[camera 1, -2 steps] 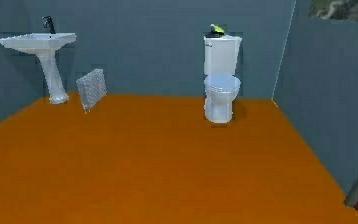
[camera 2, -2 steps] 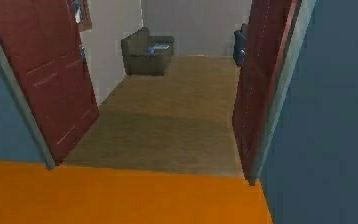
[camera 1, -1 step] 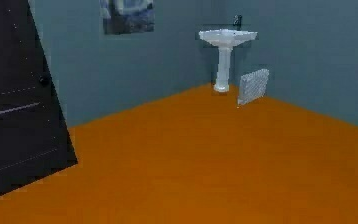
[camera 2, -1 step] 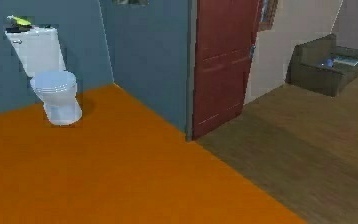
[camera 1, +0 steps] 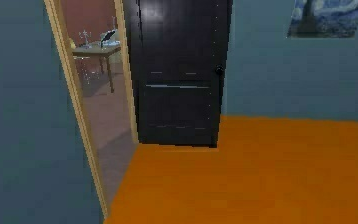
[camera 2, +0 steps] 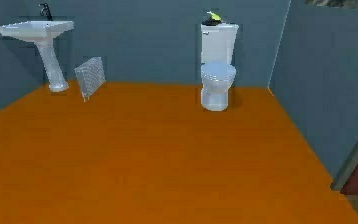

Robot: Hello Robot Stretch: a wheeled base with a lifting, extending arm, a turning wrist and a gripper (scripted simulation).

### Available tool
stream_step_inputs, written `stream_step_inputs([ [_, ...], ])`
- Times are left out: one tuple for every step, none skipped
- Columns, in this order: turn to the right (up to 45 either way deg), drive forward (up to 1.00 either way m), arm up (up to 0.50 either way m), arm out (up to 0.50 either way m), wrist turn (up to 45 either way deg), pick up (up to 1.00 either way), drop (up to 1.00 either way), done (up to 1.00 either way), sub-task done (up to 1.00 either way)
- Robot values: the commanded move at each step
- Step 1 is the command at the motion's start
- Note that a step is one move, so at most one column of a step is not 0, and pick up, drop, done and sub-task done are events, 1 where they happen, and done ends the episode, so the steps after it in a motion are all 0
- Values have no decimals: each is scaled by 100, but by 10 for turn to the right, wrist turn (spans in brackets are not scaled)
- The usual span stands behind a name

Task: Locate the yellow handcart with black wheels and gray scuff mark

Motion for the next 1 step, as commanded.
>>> stream_step_inputs([
  [-60, 0, 0, 0, 0, 0, 0, 0, 0],
])
